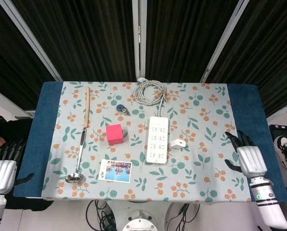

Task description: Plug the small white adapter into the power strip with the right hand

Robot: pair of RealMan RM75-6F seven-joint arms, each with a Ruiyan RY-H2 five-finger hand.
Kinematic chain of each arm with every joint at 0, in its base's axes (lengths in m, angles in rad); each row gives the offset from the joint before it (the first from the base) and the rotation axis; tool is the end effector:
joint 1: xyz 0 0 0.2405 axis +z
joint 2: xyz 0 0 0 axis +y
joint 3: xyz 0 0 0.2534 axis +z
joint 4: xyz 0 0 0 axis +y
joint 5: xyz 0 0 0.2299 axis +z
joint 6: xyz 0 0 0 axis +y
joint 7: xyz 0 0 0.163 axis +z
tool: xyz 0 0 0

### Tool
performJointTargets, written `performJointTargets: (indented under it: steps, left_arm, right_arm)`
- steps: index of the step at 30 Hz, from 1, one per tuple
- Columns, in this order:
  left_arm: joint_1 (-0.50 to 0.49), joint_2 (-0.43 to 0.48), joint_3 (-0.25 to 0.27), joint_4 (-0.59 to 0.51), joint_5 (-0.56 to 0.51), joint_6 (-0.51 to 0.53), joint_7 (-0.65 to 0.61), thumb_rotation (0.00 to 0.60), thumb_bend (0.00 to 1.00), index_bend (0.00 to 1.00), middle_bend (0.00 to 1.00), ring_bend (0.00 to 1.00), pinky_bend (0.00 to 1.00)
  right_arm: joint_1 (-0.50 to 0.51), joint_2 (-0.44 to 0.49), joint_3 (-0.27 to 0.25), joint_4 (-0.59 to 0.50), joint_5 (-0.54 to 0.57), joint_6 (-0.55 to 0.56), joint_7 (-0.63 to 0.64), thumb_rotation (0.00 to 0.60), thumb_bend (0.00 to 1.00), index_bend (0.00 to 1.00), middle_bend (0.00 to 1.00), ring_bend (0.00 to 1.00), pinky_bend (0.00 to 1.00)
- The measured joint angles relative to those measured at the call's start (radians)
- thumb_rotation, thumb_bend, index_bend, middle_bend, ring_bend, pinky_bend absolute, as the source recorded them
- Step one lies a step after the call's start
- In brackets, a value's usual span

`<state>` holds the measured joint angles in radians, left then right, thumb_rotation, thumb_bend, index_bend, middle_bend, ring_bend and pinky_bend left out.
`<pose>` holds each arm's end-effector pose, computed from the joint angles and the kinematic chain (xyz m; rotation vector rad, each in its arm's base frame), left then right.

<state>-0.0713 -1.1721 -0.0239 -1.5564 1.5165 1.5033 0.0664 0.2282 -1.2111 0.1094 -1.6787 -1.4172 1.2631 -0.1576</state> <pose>-0.3239 0.1917 0.1254 -1.4159 -0.8578 -0.8477 -0.2735 -0.2516 0.0824 1.5332 -0.9739 0.8876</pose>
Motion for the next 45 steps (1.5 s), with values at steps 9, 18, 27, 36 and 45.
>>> performJointTargets:
  steps: [9,18,27,36,45]
  left_arm:
    - [-0.004,-0.009,0.006,0.016,0.009,-0.009,-0.010,0.600,0.00,0.02,0.00,0.00,0.00]
    - [-0.005,-0.015,0.008,0.036,0.002,-0.018,-0.032,0.600,0.00,0.02,0.00,0.00,0.00]
    - [-0.005,-0.016,0.007,0.043,-0.005,-0.022,-0.041,0.600,0.00,0.02,0.00,0.00,0.00]
    - [-0.007,-0.018,0.006,0.050,-0.006,-0.026,-0.047,0.600,0.00,0.02,0.00,0.00,0.00]
    - [-0.006,-0.021,0.008,0.059,-0.007,-0.029,-0.059,0.600,0.00,0.02,0.00,0.00,0.00]
  right_arm:
    - [0.145,-0.171,0.062,0.073,0.132,-0.179,-0.035,0.600,0.20,0.25,0.31,0.06,0.19]
    - [0.250,-0.349,0.111,0.217,0.249,-0.266,-0.030,0.600,0.24,0.35,0.36,0.10,0.21]
    - [0.283,-0.404,0.117,0.269,0.263,-0.274,0.014,0.600,0.25,0.40,0.39,0.14,0.24]
    - [0.292,-0.419,0.109,0.281,0.261,-0.264,0.028,0.600,0.27,0.44,0.42,0.15,0.24]
    - [0.298,-0.439,0.110,0.309,0.222,-0.227,0.058,0.600,0.56,0.67,0.61,0.35,0.29]
